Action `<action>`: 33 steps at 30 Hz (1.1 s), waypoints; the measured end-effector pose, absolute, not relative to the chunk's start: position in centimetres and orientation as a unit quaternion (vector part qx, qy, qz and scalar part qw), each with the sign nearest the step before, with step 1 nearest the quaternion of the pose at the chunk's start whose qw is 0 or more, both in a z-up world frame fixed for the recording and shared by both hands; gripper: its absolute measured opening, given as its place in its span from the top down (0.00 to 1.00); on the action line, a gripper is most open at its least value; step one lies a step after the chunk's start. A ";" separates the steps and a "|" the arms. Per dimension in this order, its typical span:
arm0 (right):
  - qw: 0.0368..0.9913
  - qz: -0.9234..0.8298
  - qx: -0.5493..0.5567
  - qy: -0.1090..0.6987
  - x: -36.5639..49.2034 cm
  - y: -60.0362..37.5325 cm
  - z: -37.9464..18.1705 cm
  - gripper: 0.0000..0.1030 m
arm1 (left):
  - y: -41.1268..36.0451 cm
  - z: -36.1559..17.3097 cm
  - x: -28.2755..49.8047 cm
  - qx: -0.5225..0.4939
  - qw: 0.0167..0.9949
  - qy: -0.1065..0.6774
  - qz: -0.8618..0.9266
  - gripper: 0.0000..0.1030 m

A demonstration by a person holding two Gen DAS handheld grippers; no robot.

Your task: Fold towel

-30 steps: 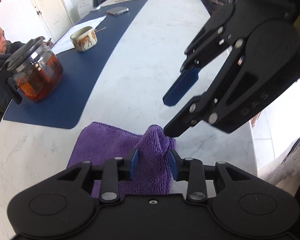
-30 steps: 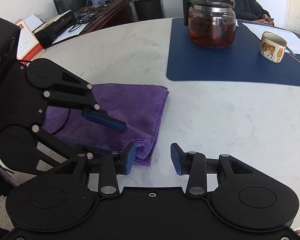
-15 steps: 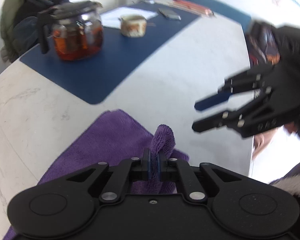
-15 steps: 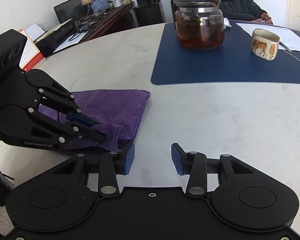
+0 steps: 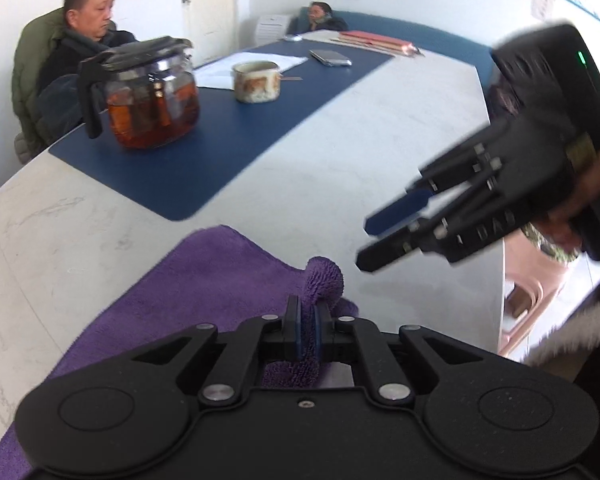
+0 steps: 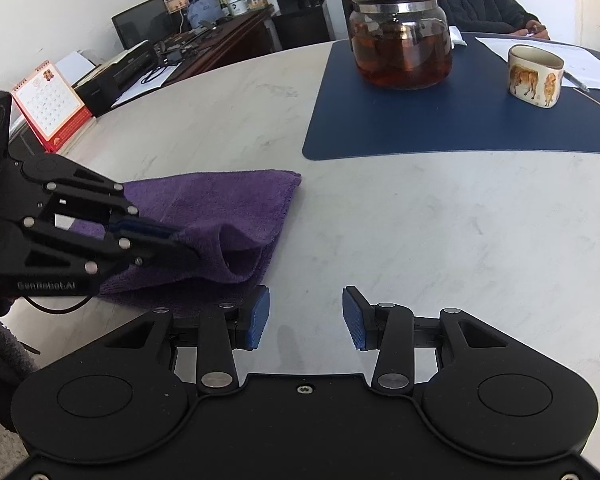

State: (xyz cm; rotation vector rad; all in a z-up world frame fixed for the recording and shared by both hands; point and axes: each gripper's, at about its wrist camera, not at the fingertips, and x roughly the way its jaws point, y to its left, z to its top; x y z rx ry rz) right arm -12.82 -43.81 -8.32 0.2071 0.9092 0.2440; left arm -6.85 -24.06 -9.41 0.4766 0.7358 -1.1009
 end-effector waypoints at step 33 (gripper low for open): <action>0.861 0.208 0.096 0.455 -1.2 -43.3 -8.6 0.59 | -15.4 -9.7 -6.0 0.212 0.808 0.427 -0.346 0.70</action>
